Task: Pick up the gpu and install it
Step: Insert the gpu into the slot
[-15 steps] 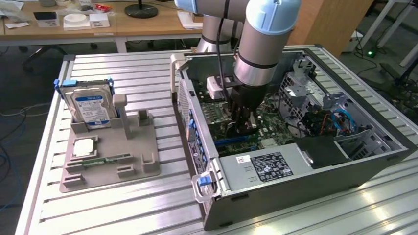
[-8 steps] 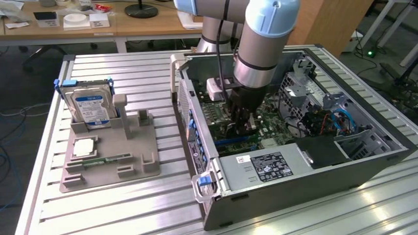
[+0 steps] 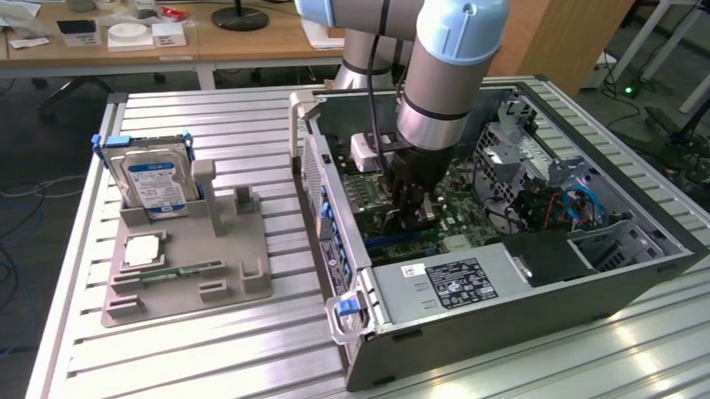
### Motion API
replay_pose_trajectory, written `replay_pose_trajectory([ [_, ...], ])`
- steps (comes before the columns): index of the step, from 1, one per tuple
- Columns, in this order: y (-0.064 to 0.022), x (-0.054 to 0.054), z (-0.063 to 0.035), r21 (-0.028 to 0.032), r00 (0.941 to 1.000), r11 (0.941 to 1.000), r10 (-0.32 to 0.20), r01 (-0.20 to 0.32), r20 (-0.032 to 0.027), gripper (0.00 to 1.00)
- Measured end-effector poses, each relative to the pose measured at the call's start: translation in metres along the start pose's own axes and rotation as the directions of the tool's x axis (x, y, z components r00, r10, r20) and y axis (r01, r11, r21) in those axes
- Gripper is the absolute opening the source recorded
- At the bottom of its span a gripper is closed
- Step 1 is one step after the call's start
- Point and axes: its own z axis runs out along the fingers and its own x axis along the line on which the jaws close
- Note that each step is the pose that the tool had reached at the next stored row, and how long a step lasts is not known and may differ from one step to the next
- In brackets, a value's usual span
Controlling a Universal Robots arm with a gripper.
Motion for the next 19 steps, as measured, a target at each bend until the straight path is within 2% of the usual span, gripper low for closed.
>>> replay_pose_trajectory([
  [5,0.0001,0.0002,0.0026,-0.0005,1.0,1.0,0.0,0.0,-0.0008,0.27],
  [10,0.0,-0.0002,0.0013,0.0007,1.0,1.0,0.0,0.0,0.0017,0.27],
  [13,0.0,0.0,0.0003,0.0,1.0,1.0,0.0,0.0,-0.0002,0.27],
  [19,0.0001,0.0001,0.0004,-0.0001,1.0,1.0,0.0,0.0,0.0,0.27],
])
